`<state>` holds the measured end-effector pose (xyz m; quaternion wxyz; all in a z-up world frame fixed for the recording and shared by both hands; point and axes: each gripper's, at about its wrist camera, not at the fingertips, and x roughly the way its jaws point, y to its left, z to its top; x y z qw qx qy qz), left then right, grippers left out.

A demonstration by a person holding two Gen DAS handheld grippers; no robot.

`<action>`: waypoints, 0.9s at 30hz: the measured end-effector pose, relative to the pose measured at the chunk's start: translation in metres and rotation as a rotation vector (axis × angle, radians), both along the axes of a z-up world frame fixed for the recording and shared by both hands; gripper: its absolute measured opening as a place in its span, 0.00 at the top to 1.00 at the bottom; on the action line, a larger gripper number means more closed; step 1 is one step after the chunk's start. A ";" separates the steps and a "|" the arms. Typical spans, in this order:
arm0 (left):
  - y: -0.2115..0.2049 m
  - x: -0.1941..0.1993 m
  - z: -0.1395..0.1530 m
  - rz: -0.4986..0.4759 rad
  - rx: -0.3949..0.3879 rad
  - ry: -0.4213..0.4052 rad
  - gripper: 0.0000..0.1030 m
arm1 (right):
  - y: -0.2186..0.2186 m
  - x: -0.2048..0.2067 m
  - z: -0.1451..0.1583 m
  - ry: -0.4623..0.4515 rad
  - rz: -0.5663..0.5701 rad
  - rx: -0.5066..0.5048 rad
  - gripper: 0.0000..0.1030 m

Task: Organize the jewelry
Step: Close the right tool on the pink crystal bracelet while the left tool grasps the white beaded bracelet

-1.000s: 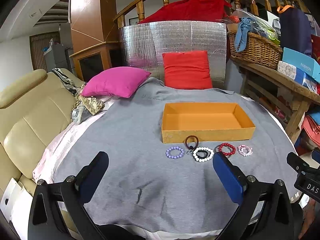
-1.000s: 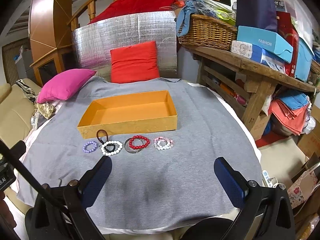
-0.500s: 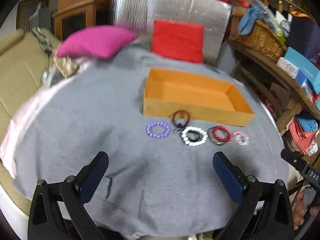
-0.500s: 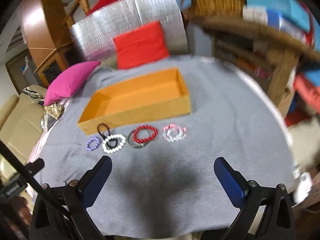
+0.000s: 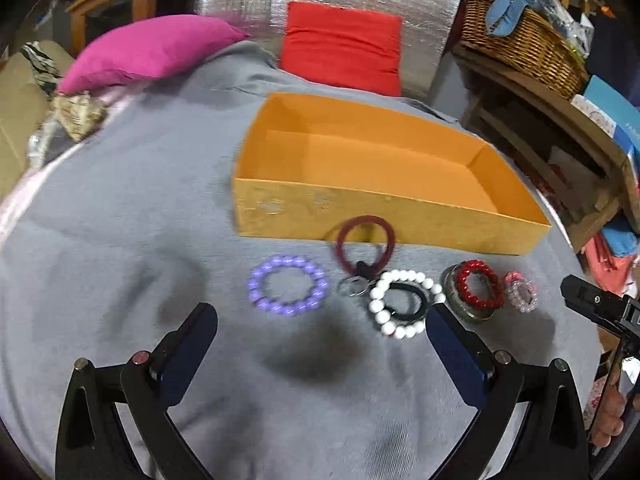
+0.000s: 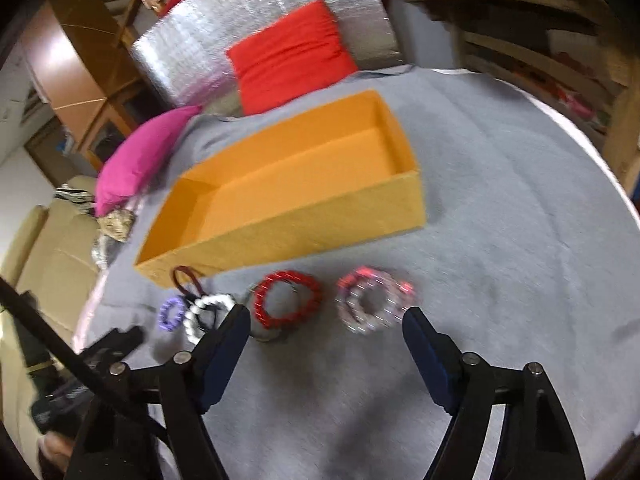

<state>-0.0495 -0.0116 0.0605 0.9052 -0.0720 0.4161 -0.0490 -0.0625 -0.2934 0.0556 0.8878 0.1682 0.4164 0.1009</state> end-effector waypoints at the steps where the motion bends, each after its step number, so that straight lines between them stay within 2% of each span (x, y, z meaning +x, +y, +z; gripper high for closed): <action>1: 0.000 0.003 -0.006 -0.002 0.006 0.006 0.00 | 0.003 0.001 -0.001 0.002 0.009 0.007 0.23; 4: 0.000 0.016 -0.009 0.007 0.040 0.049 0.00 | 0.017 0.007 -0.005 0.021 0.039 0.022 0.33; 8: -0.005 0.033 -0.002 0.015 0.097 0.005 0.00 | 0.026 0.016 -0.006 0.038 0.044 0.045 0.41; 12: -0.006 0.052 -0.008 -0.005 0.043 0.040 0.00 | 0.020 0.025 -0.010 0.061 0.015 0.075 0.45; 16: -0.007 0.063 -0.014 -0.016 0.027 0.063 0.00 | -0.004 0.028 -0.009 0.074 -0.043 0.090 0.45; 18: -0.005 0.067 -0.016 -0.019 0.007 0.070 0.08 | -0.020 0.030 -0.013 0.099 -0.090 0.093 0.45; 19: -0.005 0.069 -0.017 -0.023 -0.001 0.081 0.16 | -0.027 0.031 -0.015 0.109 -0.110 0.094 0.45; 25: -0.010 0.075 -0.022 -0.075 -0.018 0.097 0.28 | -0.038 0.041 -0.027 0.168 -0.160 0.105 0.45; 27: -0.015 0.076 -0.022 -0.098 -0.014 0.090 0.35 | -0.037 0.043 -0.031 0.195 -0.162 0.104 0.51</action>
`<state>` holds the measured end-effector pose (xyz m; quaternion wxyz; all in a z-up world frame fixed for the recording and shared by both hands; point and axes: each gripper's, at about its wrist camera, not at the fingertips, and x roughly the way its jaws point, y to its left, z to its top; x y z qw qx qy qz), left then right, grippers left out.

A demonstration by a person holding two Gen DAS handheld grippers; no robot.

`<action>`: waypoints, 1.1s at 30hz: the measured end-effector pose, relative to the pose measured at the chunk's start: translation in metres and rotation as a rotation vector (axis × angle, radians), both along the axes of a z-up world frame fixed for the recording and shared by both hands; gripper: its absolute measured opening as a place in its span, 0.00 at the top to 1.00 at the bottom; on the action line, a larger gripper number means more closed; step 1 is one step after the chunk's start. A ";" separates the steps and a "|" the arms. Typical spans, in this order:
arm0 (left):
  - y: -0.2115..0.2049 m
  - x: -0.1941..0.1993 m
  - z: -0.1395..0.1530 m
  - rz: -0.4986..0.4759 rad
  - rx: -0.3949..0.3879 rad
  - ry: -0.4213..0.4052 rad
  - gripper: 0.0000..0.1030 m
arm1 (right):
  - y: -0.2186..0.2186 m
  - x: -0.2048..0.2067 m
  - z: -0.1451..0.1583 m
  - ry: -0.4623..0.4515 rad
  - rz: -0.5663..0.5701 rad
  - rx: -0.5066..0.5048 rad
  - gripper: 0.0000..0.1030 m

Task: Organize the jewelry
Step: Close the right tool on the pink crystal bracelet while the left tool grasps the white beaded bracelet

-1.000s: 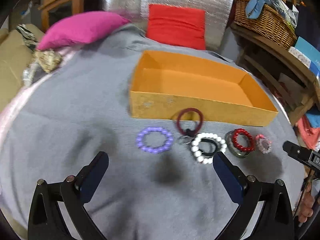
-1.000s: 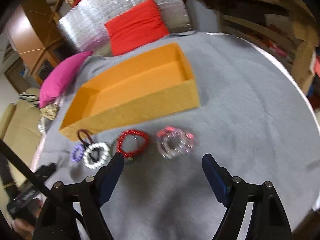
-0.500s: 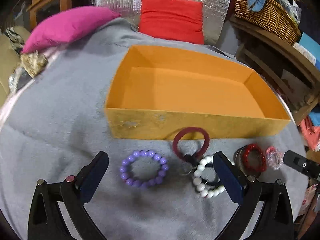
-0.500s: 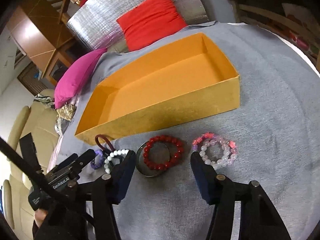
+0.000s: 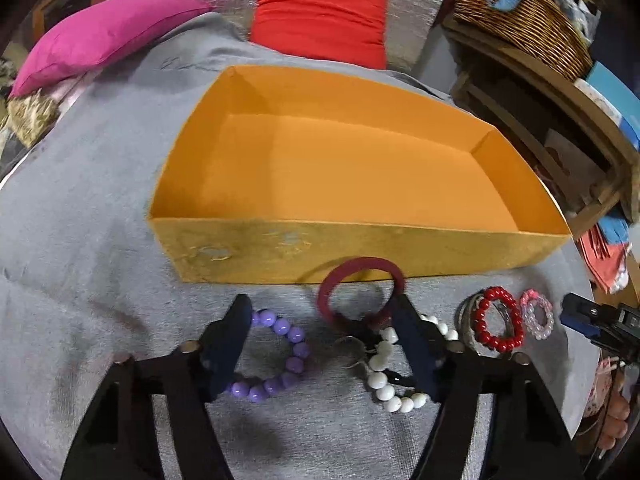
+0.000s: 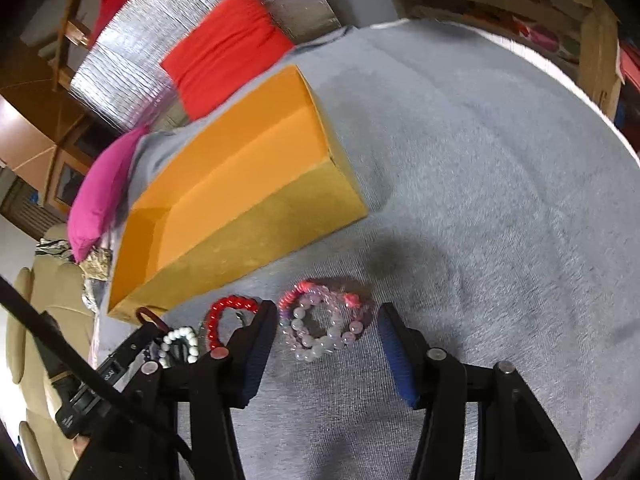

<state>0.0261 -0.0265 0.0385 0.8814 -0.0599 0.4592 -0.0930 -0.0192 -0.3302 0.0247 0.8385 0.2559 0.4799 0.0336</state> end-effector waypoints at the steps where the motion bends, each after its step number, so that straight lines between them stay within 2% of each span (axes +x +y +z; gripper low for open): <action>1: -0.002 0.000 0.000 -0.013 -0.003 -0.001 0.38 | 0.001 0.002 -0.002 0.011 -0.001 0.005 0.54; 3: -0.003 -0.001 -0.001 -0.028 -0.012 0.000 0.45 | 0.003 0.005 -0.004 0.019 -0.006 -0.005 0.57; 5: -0.004 -0.001 -0.001 -0.042 -0.024 -0.002 0.56 | 0.004 0.003 -0.007 0.026 -0.011 -0.032 0.66; 7: -0.005 -0.002 0.000 -0.056 -0.033 -0.010 0.63 | 0.007 0.006 -0.009 0.037 -0.020 -0.052 0.70; 9: -0.006 -0.004 0.001 -0.068 -0.040 -0.020 0.70 | 0.010 0.009 -0.011 0.044 -0.028 -0.074 0.77; 11: -0.006 -0.006 0.002 -0.083 -0.060 -0.023 0.80 | 0.016 0.012 -0.012 0.043 -0.038 -0.100 0.82; 15: -0.004 -0.009 0.004 -0.105 -0.068 -0.031 0.87 | 0.021 0.013 -0.008 0.028 -0.054 -0.154 0.86; 17: -0.004 -0.011 0.005 -0.117 -0.072 -0.037 0.89 | 0.018 0.010 -0.005 0.011 -0.064 -0.147 0.91; 23: -0.001 -0.016 0.009 -0.161 -0.101 -0.043 0.90 | 0.007 0.001 0.005 -0.038 -0.079 -0.103 0.91; 27: -0.003 -0.022 0.011 -0.210 -0.123 -0.047 0.90 | -0.005 -0.008 0.006 -0.046 -0.071 -0.002 0.90; 31: -0.013 -0.027 0.011 -0.271 -0.138 -0.036 0.90 | -0.003 -0.007 0.010 -0.066 -0.076 -0.004 0.61; 33: -0.016 -0.032 0.011 -0.297 -0.137 -0.033 0.90 | 0.000 -0.005 0.007 -0.057 -0.063 0.009 0.59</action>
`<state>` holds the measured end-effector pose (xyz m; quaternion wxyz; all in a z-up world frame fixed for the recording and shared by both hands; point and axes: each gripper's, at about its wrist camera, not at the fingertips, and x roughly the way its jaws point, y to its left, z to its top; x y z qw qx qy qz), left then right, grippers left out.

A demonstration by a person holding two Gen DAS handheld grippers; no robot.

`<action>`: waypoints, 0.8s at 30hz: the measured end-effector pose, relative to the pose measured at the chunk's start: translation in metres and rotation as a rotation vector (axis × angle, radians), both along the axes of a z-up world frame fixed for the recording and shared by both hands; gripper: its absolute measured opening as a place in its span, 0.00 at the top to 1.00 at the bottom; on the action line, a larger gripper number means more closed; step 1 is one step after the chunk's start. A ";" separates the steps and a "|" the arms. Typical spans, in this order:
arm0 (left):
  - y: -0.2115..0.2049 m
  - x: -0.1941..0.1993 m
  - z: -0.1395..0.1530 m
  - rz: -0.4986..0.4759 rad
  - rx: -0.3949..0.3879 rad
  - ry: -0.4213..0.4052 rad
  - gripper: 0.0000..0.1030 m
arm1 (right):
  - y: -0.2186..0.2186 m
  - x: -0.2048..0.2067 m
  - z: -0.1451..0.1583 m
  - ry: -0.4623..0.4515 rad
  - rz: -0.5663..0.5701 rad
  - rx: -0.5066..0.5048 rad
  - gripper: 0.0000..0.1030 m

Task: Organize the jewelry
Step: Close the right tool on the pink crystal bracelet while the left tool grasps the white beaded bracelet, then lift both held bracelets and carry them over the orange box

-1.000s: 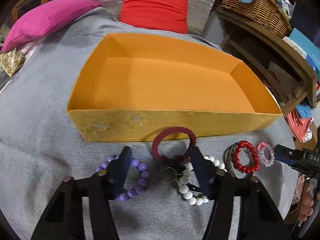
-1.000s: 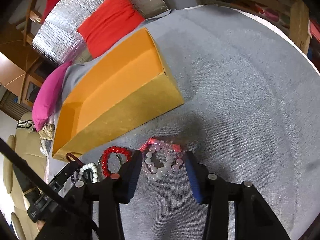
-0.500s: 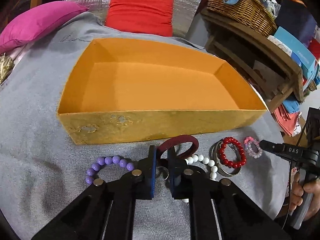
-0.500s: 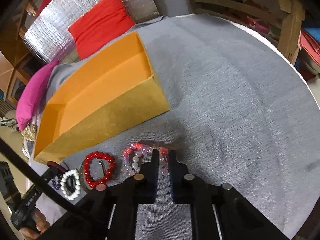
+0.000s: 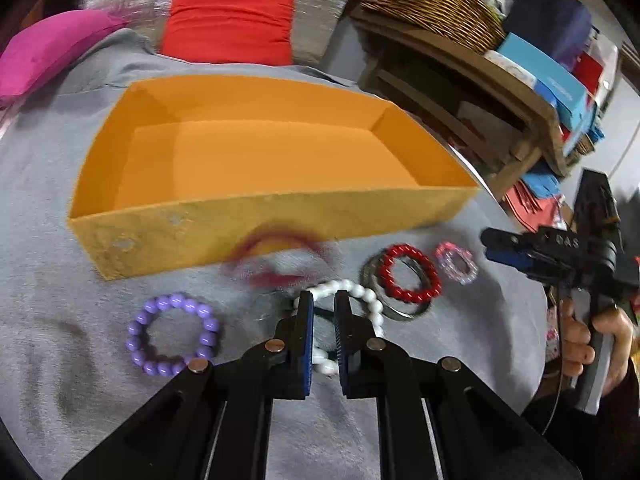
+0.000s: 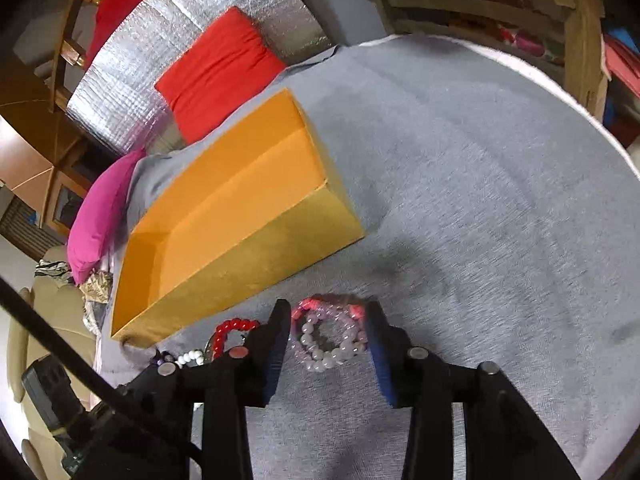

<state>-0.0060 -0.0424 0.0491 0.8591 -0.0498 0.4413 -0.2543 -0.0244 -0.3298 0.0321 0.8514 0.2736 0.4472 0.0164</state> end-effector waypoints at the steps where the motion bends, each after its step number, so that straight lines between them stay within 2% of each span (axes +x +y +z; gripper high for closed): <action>1: -0.001 -0.001 0.000 -0.007 0.003 -0.002 0.90 | 0.002 0.001 -0.002 0.005 0.006 0.001 0.59; 5: 0.001 -0.002 0.002 -0.003 -0.009 0.000 0.90 | 0.004 0.006 -0.008 0.030 0.024 -0.015 0.60; 8: 0.011 0.000 0.001 0.025 -0.019 0.017 0.90 | 0.013 0.013 -0.013 0.063 0.034 -0.062 0.63; 10: 0.019 0.002 0.001 0.055 -0.024 0.023 0.90 | 0.017 0.016 -0.017 0.083 0.051 -0.072 0.81; 13: 0.036 0.004 0.001 0.107 -0.016 0.034 0.89 | 0.030 0.020 -0.021 0.097 0.081 -0.174 0.86; 15: 0.050 0.006 0.000 0.150 -0.005 0.036 0.85 | 0.038 0.020 -0.018 0.092 0.096 -0.244 0.87; 17: 0.064 0.007 0.001 0.199 0.019 0.028 0.74 | 0.041 0.016 -0.016 0.081 0.094 -0.282 0.92; 18: 0.071 0.006 0.002 0.221 0.026 0.023 0.73 | 0.042 0.014 -0.013 0.068 0.091 -0.295 0.92; 21: 0.082 0.005 0.002 0.237 0.013 0.022 0.72 | 0.041 0.009 -0.004 0.024 0.082 -0.280 0.92; 24: 0.071 0.001 0.001 0.169 0.005 0.027 0.72 | 0.032 0.002 0.000 0.003 0.084 -0.236 0.92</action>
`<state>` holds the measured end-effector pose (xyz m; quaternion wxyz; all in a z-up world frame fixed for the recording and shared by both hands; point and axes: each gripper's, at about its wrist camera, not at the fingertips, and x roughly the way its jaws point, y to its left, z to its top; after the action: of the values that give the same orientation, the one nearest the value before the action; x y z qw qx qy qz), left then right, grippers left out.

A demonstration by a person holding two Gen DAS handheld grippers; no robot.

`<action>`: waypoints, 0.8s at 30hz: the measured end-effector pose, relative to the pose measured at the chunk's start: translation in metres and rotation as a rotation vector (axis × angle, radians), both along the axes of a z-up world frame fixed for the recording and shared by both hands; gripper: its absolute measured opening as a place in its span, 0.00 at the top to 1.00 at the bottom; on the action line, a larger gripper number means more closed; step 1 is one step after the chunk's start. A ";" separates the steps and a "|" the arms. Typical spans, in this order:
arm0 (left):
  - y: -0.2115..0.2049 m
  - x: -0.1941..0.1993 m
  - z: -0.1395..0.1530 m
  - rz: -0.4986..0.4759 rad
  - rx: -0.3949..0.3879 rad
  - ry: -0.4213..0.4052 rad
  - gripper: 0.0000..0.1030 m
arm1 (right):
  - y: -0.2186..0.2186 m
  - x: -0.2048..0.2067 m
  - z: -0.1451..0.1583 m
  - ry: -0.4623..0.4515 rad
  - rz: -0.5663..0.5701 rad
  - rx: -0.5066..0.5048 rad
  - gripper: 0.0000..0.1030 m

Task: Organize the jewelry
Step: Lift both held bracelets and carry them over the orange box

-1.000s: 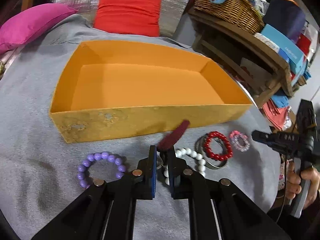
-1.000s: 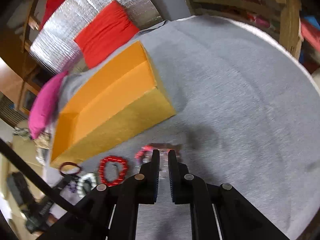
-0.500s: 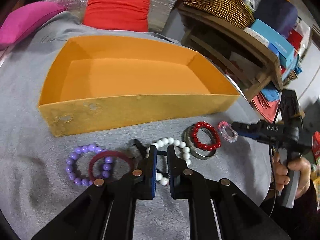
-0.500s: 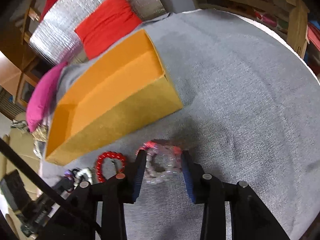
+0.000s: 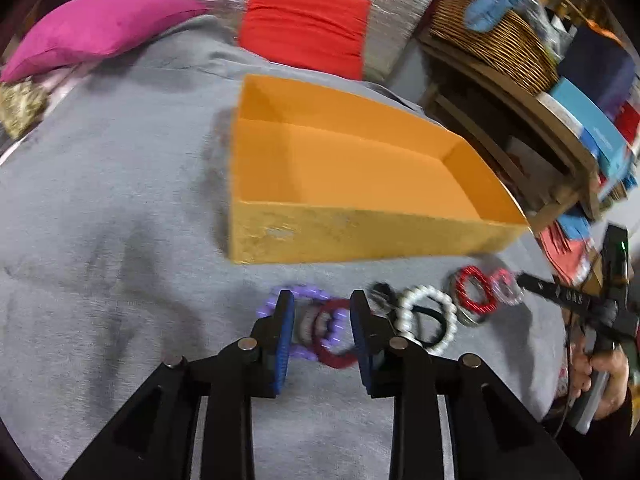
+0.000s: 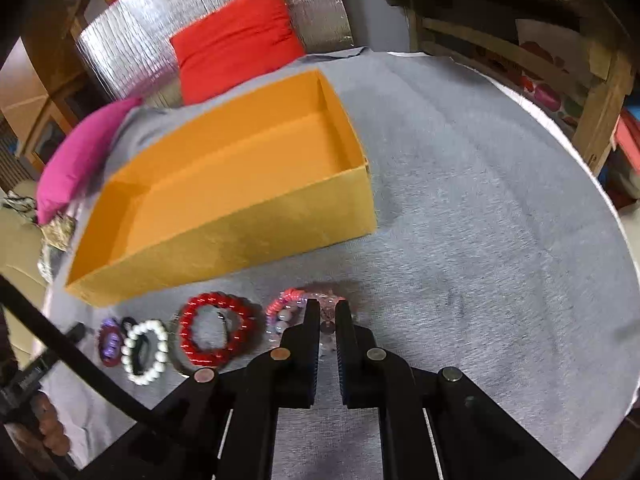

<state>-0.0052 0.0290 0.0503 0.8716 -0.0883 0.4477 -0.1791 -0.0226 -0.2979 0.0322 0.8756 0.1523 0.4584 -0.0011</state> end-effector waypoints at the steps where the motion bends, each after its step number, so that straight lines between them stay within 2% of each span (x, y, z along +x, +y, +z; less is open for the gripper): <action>1: -0.007 0.000 0.001 -0.027 0.002 -0.003 0.72 | -0.002 -0.002 0.002 -0.005 0.001 0.021 0.92; 3: -0.021 -0.003 0.001 -0.084 0.005 -0.011 0.66 | -0.005 -0.005 0.005 -0.020 0.000 0.045 0.92; 5: -0.034 -0.008 -0.001 -0.124 0.017 -0.010 0.43 | -0.004 -0.010 0.009 -0.036 0.004 0.074 0.92; 6: -0.041 -0.009 -0.003 -0.135 0.027 -0.004 0.40 | -0.002 -0.011 0.011 -0.039 0.007 0.085 0.92; 12: -0.069 -0.008 -0.019 -0.185 0.075 0.036 0.40 | -0.003 -0.008 0.010 -0.027 0.005 0.104 0.92; 13: -0.071 -0.008 -0.020 -0.191 0.082 0.038 0.42 | -0.006 -0.007 0.010 -0.029 0.003 0.109 0.92; 14: -0.074 -0.008 -0.022 -0.199 0.089 0.038 0.51 | -0.008 -0.007 0.009 -0.032 0.002 0.112 0.92; 17: -0.081 -0.011 -0.021 -0.227 0.098 0.023 0.67 | -0.011 -0.008 0.010 -0.038 0.001 0.132 0.92; 23: -0.083 -0.012 -0.020 -0.253 0.081 0.009 0.88 | -0.020 -0.013 0.015 -0.071 0.010 0.195 0.92; 24: -0.081 -0.013 -0.017 -0.256 0.066 -0.001 0.88 | -0.020 -0.014 0.016 -0.080 0.014 0.200 0.92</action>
<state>-0.0183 -0.0522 0.0332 0.8443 -0.0018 0.4605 -0.2739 -0.0363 -0.3176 0.0484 0.8736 0.2357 0.4219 0.0568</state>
